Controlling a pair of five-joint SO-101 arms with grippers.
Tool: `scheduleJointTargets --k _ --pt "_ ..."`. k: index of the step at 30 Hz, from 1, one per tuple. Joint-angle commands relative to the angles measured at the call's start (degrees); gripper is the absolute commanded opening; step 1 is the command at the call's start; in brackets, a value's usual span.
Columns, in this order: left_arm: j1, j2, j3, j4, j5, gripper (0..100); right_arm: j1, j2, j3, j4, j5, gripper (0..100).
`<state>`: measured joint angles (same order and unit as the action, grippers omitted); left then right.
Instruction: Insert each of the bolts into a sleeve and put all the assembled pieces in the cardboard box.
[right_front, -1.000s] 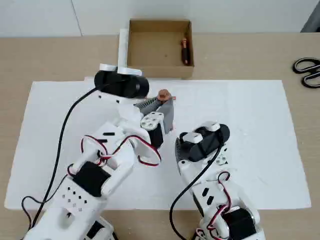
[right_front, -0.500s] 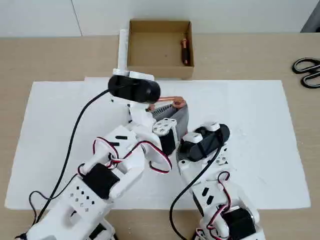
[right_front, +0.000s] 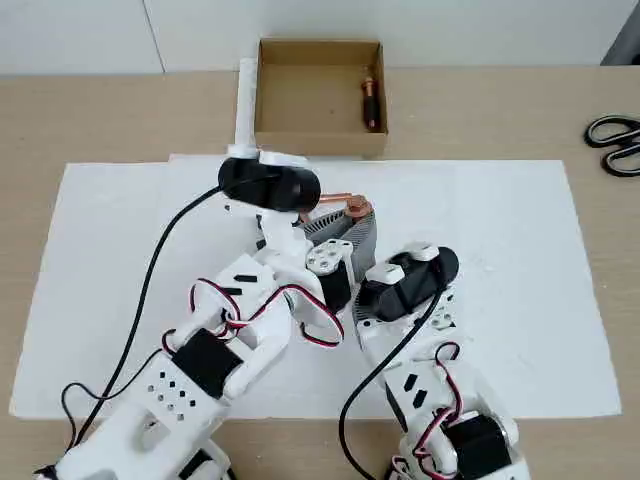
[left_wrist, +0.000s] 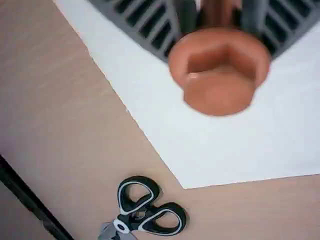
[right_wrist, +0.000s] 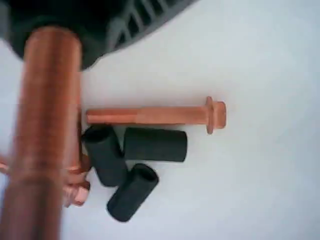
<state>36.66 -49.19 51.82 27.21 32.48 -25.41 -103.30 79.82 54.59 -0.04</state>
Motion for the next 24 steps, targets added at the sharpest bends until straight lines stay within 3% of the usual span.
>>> scheduleJointTargets --k 1,9,24 --pt "0.0 0.0 1.1 -3.16 -2.64 1 -0.31 -0.48 -0.97 -1.71 -0.44 0.4" --pt "0.0 0.0 1.45 -3.25 -2.73 1 -0.13 -0.48 -0.97 -1.71 -0.44 0.4" --pt "0.44 -0.35 0.92 4.57 -2.73 1 -0.04 -0.48 -0.97 -1.71 -0.44 0.4"
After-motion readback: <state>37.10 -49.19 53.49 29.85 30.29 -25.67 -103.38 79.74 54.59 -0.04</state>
